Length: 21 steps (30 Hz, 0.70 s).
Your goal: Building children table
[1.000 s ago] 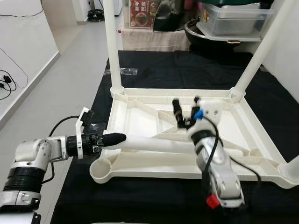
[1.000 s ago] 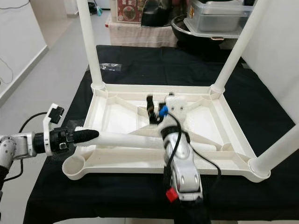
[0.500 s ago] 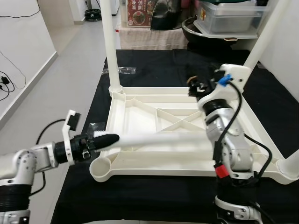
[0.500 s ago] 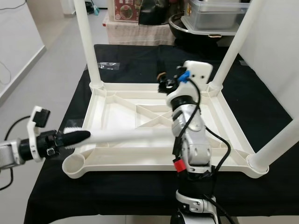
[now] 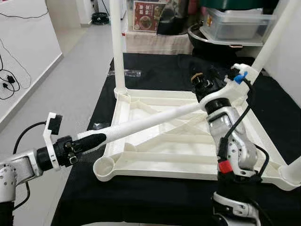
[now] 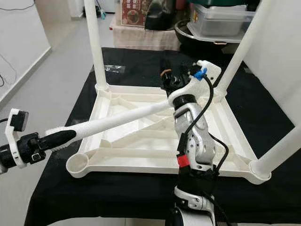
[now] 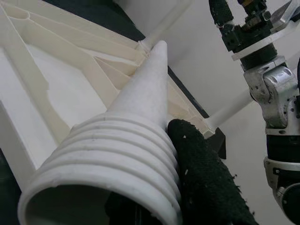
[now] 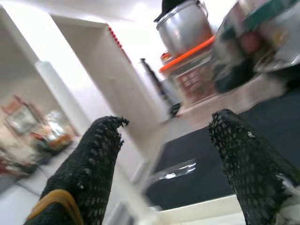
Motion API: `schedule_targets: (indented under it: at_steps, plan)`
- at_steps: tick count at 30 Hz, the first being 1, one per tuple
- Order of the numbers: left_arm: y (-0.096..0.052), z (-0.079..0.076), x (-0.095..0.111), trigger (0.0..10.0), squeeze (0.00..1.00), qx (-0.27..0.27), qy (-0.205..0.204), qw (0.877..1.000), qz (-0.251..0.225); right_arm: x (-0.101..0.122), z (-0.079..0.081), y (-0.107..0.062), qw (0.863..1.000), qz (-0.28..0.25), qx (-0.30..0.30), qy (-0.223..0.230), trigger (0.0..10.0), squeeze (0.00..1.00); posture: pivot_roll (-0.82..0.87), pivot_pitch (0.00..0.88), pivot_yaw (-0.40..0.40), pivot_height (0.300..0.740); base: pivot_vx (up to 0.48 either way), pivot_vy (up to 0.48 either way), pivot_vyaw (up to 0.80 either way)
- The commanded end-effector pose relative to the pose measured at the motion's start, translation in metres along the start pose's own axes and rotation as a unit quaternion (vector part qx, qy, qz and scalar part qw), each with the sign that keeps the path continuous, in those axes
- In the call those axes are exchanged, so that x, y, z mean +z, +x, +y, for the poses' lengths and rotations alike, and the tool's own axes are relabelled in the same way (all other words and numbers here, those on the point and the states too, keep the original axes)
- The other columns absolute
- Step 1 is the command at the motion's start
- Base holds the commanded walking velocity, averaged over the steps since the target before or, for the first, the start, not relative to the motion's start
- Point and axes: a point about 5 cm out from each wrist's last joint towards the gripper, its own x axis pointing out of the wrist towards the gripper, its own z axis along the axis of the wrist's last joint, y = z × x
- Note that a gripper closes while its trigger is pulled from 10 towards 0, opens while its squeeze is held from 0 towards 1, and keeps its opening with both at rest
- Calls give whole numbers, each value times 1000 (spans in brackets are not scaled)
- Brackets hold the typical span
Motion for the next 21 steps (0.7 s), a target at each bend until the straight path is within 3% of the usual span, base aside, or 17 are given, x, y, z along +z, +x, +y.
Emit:
schedule_targets:
  at_steps: [1,3,4,5,7,8,11,12,16,21]
  plan:
    - [-1,-4,5,431,0,7,14,998,-62,-10,-15,-8,997,31,-6,73,10000,1000,102,0,-92,740,0,0,0]
    - [-1,-4,5,431,0,7,14,998,-62,-10,-15,-8,997,31,-6,73,10000,1000,102,0,-92,740,0,0,0]
    - [0,-6,6,6706,0,13,14,996,-85,-16,-17,-14,994,46,2,103,10000,1000,102,0,-92,740,0,0,0]
    - [2,-7,7,10000,0,14,13,994,-104,-24,-16,-20,990,71,18,122,10000,1000,98,0,-96,740,0,0,0]
    - [7,-13,5,10000,0,3,15,993,-117,-36,-8,-32,978,120,69,155,10000,1000,94,0,-94,740,0,0,0]
    - [9,-17,5,10000,0,-6,16,993,-121,-42,-3,-38,971,144,88,168,10000,0,92,0,-97,740,0,0,0]
    - [11,-21,4,10000,0,-11,15,992,-123,-46,0,-43,964,165,103,183,10000,0,92,0,-97,740,0,0,0]
    - [13,-24,3,10000,0,-16,17,992,-124,-50,3,-47,955,187,118,199,10000,0,93,0,-102,740,0,0,0]
    - [17,-26,1,10000,0,-21,14,992,-124,-53,7,-48,951,196,126,204,10000,0,94,0,-103,740,0,0,0]
    - [33,-35,-11,10000,0,-34,1,993,-117,-60,23,-47,932,215,152,250,10000,0,95,0,-104,740,0,0,0]
